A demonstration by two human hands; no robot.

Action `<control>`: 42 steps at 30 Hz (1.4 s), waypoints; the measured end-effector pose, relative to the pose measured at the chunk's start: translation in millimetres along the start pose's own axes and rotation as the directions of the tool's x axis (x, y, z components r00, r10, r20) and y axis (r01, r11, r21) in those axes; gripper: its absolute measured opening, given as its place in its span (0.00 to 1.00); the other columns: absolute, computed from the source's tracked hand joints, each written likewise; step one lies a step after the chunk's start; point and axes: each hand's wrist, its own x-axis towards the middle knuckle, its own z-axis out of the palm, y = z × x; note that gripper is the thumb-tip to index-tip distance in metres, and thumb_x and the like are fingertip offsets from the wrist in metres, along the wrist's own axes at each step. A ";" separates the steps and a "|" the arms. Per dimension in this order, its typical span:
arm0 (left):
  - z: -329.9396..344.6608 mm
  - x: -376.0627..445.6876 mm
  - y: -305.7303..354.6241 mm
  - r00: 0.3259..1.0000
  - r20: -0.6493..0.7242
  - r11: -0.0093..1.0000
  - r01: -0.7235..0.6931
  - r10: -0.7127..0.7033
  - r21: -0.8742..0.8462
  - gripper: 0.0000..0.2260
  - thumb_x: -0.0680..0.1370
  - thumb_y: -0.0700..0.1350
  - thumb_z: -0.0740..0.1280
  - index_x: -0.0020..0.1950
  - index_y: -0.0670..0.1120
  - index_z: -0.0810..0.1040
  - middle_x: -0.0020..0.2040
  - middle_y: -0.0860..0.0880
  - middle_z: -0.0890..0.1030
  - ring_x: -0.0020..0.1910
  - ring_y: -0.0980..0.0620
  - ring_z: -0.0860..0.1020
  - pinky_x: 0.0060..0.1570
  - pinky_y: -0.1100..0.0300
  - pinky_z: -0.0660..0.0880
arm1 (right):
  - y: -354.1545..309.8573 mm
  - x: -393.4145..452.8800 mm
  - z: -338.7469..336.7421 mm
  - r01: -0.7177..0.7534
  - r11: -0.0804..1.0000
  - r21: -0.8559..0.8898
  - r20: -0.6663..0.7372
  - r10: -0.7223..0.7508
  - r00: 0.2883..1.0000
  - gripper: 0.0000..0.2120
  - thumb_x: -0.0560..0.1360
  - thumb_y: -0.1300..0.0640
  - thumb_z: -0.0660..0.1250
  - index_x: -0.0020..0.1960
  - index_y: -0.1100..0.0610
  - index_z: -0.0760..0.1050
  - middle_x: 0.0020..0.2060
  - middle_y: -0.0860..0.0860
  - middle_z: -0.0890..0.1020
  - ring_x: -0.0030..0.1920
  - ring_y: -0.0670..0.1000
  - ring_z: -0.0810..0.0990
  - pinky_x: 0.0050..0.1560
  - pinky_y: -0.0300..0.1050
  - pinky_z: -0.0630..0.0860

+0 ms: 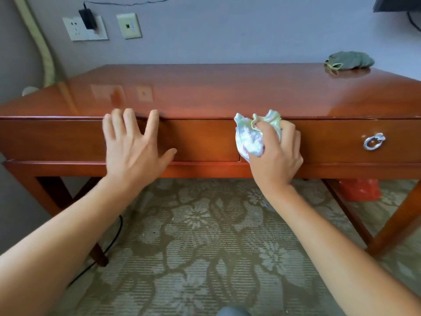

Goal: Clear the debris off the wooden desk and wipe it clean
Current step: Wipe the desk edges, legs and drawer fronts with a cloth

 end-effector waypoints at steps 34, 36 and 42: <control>78.0 21.3 115.1 0.845 -0.480 0.917 -0.357 0.234 -0.180 0.31 0.79 0.51 0.61 0.83 0.50 0.64 0.81 0.37 0.62 0.80 0.32 0.58 0.76 0.26 0.49 | 59.9 -52.7 -11.7 -0.348 0.934 -0.083 0.027 0.352 0.936 0.19 0.73 0.53 0.75 0.62 0.43 0.78 0.59 0.53 0.76 0.59 0.61 0.78 0.47 0.59 0.80; 78.2 20.4 115.3 0.849 -0.477 0.919 -0.349 0.228 -0.183 0.31 0.79 0.51 0.61 0.83 0.50 0.63 0.81 0.37 0.61 0.81 0.32 0.58 0.76 0.26 0.48 | 36.0 -76.7 -1.5 -0.194 0.981 0.022 0.119 0.190 0.975 0.20 0.72 0.55 0.73 0.62 0.44 0.78 0.59 0.54 0.76 0.57 0.61 0.78 0.44 0.56 0.81; 79.5 19.6 115.8 0.850 -0.477 0.924 -0.341 0.225 -0.172 0.32 0.78 0.51 0.62 0.83 0.50 0.63 0.81 0.36 0.62 0.80 0.31 0.59 0.75 0.25 0.48 | 64.0 -81.2 -10.7 -0.255 0.964 -0.078 0.141 0.263 0.954 0.17 0.75 0.53 0.73 0.63 0.42 0.80 0.61 0.42 0.74 0.60 0.51 0.74 0.51 0.53 0.78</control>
